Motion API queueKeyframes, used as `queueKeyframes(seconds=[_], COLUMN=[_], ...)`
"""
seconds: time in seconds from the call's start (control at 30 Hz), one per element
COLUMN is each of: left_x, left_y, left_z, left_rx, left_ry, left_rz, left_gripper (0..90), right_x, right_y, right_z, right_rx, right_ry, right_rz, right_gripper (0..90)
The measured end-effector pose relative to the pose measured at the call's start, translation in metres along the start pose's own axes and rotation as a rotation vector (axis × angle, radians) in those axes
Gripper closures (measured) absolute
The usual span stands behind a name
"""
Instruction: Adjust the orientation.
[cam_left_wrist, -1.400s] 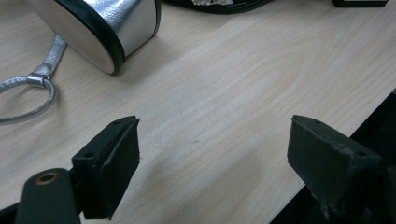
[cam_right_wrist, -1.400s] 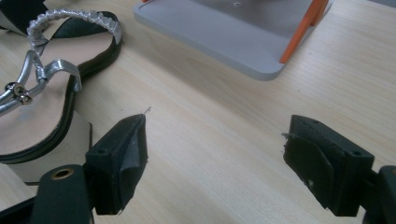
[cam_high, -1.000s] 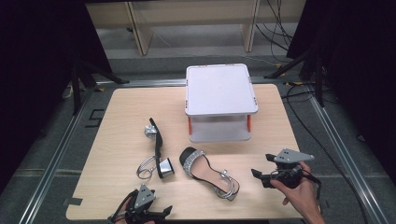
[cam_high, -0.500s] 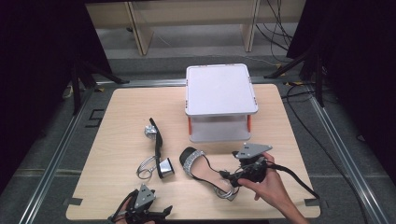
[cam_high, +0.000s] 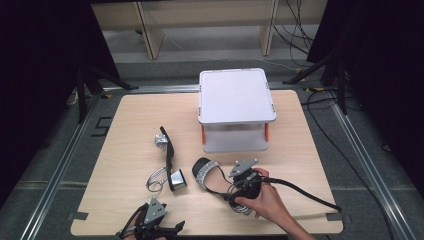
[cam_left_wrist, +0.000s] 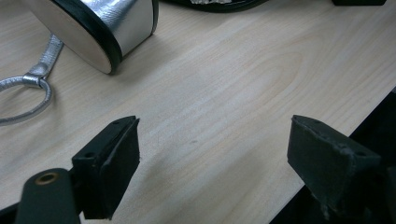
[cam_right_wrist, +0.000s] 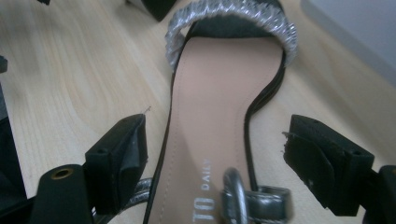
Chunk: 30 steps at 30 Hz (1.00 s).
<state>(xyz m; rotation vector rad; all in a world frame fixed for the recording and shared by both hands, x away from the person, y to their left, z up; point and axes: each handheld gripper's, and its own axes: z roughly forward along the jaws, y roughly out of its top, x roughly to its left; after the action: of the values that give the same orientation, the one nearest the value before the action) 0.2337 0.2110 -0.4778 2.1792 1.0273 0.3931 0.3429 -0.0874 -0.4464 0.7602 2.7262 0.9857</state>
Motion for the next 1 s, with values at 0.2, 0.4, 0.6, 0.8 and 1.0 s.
queueKeyframes(seconds=[0.2, 0.4, 0.6, 0.8, 1.0], left_x=[-0.002, -0.001, 0.000, -0.002, -0.002], left_y=[0.000, 0.000, 0.001, 0.000, 0.000], left_z=[0.002, 0.001, -0.003, -0.001, -0.001], left_rx=[-0.019, -0.024, -0.016, -0.039, -0.035], left_ry=[0.008, 0.005, -0.003, 0.002, 0.004], left_rz=[-0.017, -0.011, 0.004, -0.017, -0.017], left_gripper=[16.4, 16.4, 16.4, 16.4, 16.4], right_x=[0.002, -0.002, -0.011, -0.023, -0.015], right_y=[-0.003, -0.004, -0.013, -0.026, -0.037], right_z=[0.011, 0.005, -0.006, -0.024, -0.031], right_rx=[0.051, 0.045, 0.070, 0.059, 0.057], right_ry=[0.016, 0.012, -0.002, -0.049, -0.094], right_rz=[0.006, 0.040, 0.064, 0.109, 0.164], right_gripper=[30.2, 39.0, 40.2, 41.9, 42.0])
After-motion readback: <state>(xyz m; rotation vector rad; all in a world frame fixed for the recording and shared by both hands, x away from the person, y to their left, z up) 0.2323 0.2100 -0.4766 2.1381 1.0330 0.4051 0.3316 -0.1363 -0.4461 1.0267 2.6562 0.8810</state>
